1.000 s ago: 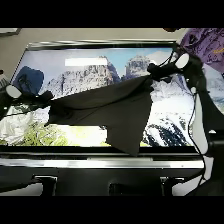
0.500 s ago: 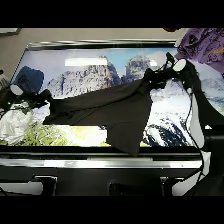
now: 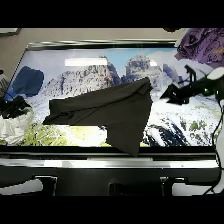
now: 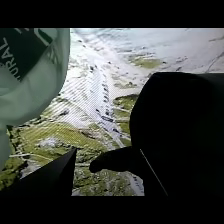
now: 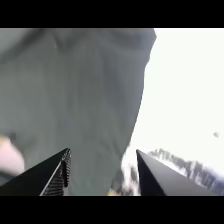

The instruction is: Fold the clothes and pants, and hang the long-sleeved shirts on hangers.

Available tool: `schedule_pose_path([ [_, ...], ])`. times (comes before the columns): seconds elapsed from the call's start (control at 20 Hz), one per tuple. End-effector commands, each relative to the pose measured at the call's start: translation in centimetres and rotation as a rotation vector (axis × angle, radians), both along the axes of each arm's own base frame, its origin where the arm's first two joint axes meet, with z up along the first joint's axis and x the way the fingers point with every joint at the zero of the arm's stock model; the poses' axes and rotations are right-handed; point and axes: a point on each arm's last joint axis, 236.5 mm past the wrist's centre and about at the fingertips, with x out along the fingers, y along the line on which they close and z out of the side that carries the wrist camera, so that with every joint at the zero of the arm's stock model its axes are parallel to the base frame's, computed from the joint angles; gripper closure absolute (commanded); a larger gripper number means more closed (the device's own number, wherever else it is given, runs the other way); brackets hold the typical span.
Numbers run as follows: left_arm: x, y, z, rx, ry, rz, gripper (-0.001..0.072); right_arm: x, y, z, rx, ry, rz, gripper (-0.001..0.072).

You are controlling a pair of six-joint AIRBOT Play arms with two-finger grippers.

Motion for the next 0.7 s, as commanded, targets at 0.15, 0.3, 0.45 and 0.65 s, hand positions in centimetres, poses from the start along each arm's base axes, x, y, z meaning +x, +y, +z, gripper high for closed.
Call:
schedule_pose_path([
  [0.15, -2.5, -1.5, -2.2, -0.059, 0.062, -0.027, 0.0258, -7.0, 4.4, -7.5, 0.233, 0.082, -0.053, 0.0219],
  [0.3, -2.4, -1.4, -2.2, -0.057, 0.06, -0.026, 0.0258, -7.0, 5.3, -9.1, 0.239, 0.061, -0.081, 0.0219],
  [0.45, -2.4, -1.5, -2.2, -0.057, 0.06, -0.026, 0.0258, -7.1, 6.8, -11.0, 0.212, 0.071, -0.038, 0.0218],
  [0.65, -2.5, -1.5, -2.2, -0.058, 0.062, -0.026, 0.0257, -6.8, 8.4, -13.3, 0.169, 0.078, -0.021, 0.0221],
])
